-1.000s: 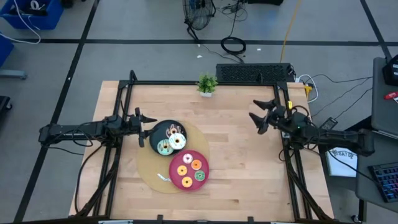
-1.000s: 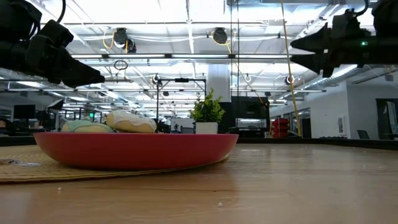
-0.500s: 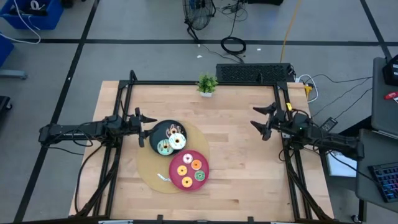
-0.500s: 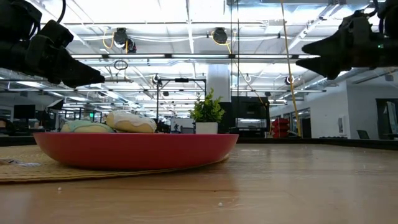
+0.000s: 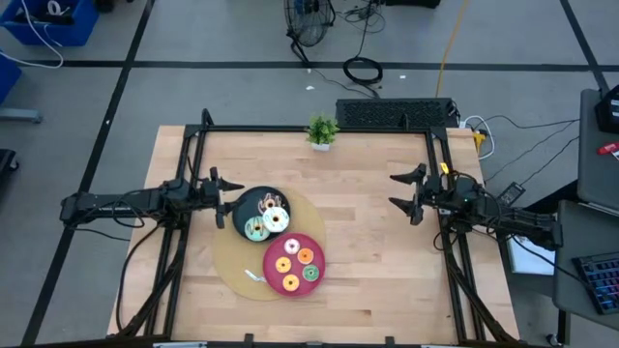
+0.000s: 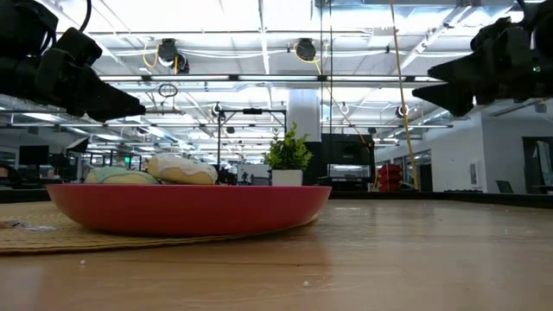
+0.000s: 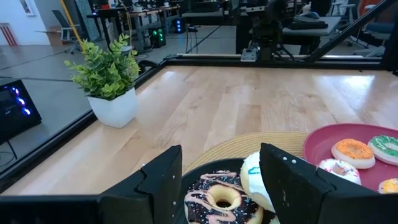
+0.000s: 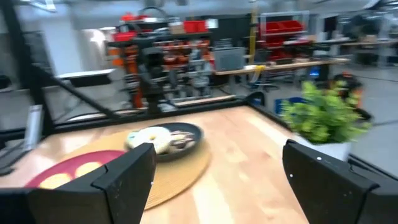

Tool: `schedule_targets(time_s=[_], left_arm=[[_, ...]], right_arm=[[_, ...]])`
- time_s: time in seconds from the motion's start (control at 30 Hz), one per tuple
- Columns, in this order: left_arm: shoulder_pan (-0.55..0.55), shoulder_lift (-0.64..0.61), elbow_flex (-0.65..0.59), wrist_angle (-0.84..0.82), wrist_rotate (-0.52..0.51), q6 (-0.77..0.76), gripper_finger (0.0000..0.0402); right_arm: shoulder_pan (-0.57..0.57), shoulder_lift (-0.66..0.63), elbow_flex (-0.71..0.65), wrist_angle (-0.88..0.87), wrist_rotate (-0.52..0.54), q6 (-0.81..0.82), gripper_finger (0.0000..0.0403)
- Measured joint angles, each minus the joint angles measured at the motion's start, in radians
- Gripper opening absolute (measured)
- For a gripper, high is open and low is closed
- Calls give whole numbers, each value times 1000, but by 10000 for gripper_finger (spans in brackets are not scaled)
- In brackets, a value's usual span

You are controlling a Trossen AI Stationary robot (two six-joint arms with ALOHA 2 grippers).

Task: Pick & Place donuts
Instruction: Return to Home Position

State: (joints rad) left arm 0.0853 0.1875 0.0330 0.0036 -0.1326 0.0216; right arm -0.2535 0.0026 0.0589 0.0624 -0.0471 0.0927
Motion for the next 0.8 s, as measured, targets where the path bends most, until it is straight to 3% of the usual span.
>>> schedule_targets(time_s=[0.8], left_arm=[[0, 0, 0, 0, 0, 0, 214]], right_arm=[[0, 0, -3, -9, -31, -71, 327]])
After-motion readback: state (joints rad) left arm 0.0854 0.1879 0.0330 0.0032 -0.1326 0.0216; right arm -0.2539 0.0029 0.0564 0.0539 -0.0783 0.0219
